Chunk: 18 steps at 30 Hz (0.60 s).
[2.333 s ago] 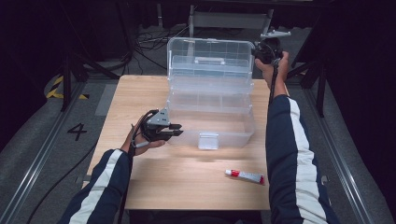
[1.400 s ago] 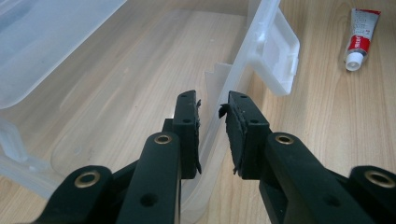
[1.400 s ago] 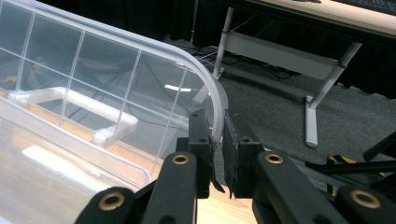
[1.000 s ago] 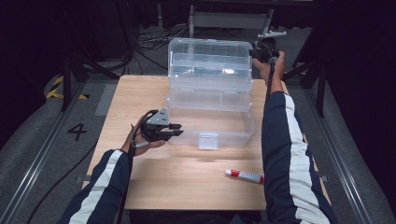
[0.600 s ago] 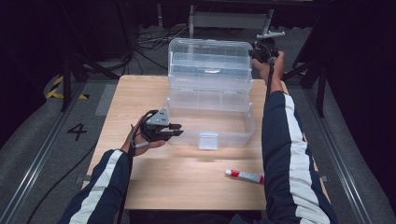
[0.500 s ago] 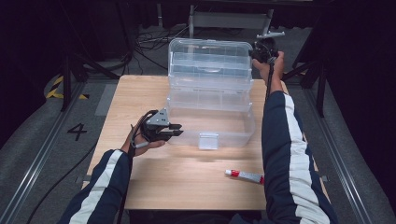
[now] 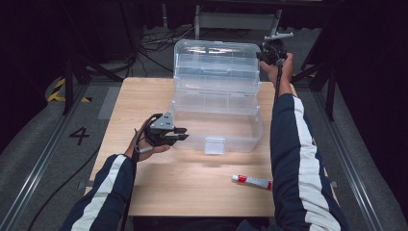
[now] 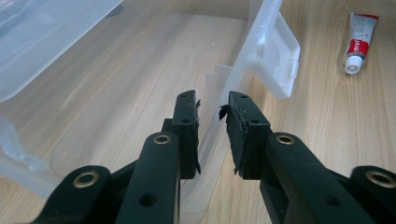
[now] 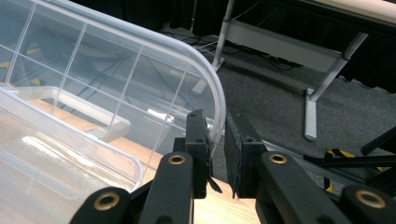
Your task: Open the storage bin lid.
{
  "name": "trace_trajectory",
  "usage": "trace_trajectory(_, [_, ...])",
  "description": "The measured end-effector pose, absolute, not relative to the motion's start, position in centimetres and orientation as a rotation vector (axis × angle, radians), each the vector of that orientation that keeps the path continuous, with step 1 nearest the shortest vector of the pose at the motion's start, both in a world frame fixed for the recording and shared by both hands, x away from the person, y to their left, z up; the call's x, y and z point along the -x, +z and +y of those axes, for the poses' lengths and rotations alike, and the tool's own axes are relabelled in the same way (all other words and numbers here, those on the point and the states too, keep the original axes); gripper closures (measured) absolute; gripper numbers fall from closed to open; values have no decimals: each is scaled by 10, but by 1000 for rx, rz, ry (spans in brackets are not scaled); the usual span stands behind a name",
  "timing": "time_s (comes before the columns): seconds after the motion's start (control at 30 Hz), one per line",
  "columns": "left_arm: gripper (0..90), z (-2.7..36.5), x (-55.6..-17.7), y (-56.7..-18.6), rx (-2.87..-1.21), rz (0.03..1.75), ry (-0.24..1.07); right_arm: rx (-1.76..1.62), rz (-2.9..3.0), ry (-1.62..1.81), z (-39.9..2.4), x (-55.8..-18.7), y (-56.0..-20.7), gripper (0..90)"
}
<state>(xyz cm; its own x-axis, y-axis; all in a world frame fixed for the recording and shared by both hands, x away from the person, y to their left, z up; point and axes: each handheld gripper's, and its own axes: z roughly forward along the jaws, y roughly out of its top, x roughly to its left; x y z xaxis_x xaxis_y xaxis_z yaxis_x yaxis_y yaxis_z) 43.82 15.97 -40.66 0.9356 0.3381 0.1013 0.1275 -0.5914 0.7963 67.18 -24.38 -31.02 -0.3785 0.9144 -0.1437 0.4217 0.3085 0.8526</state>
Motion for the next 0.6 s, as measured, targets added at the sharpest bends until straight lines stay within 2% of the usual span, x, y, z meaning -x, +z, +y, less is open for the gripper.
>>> trace_trajectory(0.23, [742,159,-438,-408,-2201,342,315,-1182,1939,988,-248,-670,-308,832])
trace_trajectory(0.6, [744,162,-443,-409,-2171,353,278,-1144,1950,1009,-250,-659,-303,802])
